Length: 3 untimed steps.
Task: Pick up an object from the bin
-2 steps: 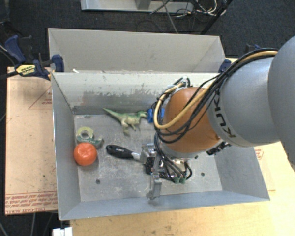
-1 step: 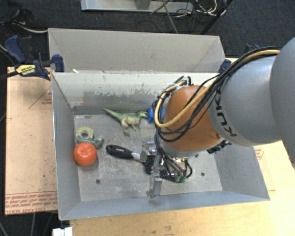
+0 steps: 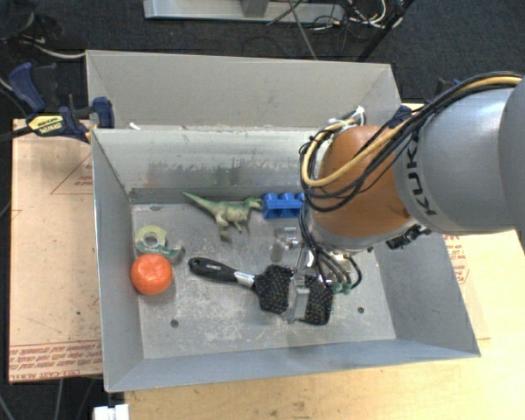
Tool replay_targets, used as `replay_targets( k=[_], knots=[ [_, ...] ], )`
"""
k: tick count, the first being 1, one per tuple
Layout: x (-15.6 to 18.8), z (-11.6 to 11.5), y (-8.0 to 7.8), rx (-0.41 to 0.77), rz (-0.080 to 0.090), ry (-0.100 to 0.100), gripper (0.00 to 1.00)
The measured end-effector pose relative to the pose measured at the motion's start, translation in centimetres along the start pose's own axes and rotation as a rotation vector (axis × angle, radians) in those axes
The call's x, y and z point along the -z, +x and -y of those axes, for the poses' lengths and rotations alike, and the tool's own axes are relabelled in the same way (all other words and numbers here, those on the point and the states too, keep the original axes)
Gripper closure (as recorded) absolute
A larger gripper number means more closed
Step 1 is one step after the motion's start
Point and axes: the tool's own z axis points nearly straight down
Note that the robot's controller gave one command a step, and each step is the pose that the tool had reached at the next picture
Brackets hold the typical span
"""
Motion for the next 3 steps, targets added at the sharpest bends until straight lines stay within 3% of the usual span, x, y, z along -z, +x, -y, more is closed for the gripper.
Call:
replay_targets(
  k=[1, 2, 3],
  knots=[
    [0.96, 1.56, -0.49, 0.011, -0.001, 0.001, 1.0],
    [1.05, 1.44, -0.37, 0.01, -0.001, 0.001, 0.0],
    [1.05, 1.45, -0.37, 0.01, -0.001, 0.001, 0.0]
  ],
)
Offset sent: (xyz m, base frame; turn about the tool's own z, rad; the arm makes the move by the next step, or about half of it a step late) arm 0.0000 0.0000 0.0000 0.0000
